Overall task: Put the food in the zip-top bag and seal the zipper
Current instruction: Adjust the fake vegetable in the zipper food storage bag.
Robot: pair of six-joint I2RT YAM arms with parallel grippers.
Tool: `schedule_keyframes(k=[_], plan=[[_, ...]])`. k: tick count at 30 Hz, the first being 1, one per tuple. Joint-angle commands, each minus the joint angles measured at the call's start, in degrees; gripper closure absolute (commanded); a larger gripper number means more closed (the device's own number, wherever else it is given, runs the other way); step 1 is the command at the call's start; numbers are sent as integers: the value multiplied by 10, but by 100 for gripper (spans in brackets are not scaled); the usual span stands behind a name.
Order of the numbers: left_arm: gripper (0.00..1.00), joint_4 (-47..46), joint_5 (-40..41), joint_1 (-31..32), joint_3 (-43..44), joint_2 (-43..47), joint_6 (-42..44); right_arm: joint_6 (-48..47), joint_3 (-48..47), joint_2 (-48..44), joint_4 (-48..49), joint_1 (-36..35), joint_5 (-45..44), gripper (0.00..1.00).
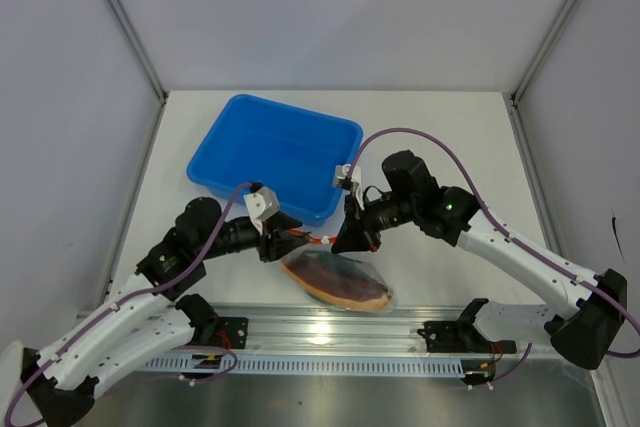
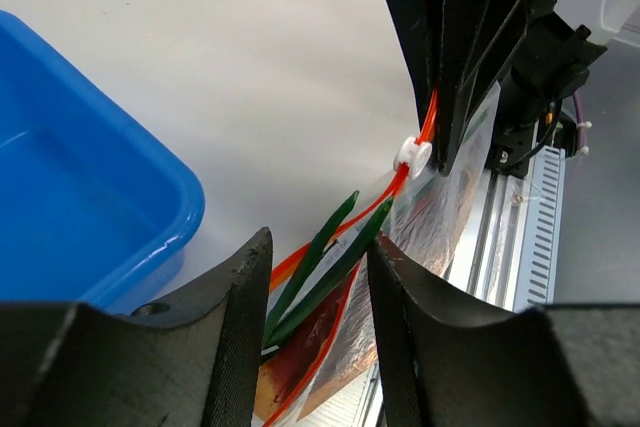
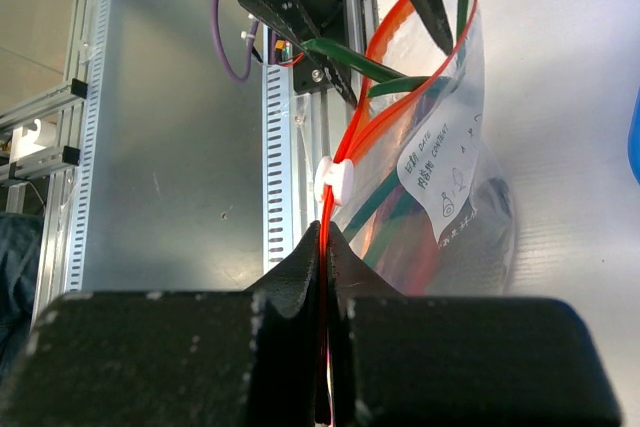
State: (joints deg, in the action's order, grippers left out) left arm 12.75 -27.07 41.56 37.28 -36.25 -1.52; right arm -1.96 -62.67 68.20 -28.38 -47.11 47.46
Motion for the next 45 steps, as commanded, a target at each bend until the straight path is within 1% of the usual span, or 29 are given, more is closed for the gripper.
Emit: schedule_keyframes(k=[1,3,8,13,17,20,21,23,24,28,30,33,37,39,45], plan=[[54,-24,6,-9,33,-5,-2,-2,-17,-18,31,-5,18,100],[52,-26,1,-9,39,-10,-2,-2,-18,-18,32,-5,19,100],[55,-25,-23,-10,56,-32,3,-1,-20,-17,32,-6,19,100],[59,-13,-50,-10,68,-54,10,-2,-22,-14,32,-7,20,100],[65,-9,-62,-9,64,-52,12,-2,-22,-14,32,-7,20,100],[74,0,-65,-9,58,-44,14,-2,-22,-12,32,-7,19,100],[80,3,-65,-9,57,-44,14,-2,-22,-11,32,-7,18,100],[88,12,-62,-9,54,-37,13,-2,-21,-10,33,-6,18,100],[99,14,-57,-10,55,-30,13,-1,-22,-9,33,-7,18,100],[99,14,-54,-9,45,-8,9,1,-19,-9,39,-7,19,100],[99,21,-77,-9,46,-11,12,5,-17,-11,45,-6,18,100],[99,49,-108,-9,59,-25,13,5,-18,-11,48,-6,17,100],[99,96,-147,-9,84,-66,14,7,-18,-17,59,-6,9,100],[99,122,-157,-10,101,-80,29,12,-15,-22,73,-3,10,100],[99,159,-185,-10,116,-119,45,17,-3,-27,96,4,16,100]])
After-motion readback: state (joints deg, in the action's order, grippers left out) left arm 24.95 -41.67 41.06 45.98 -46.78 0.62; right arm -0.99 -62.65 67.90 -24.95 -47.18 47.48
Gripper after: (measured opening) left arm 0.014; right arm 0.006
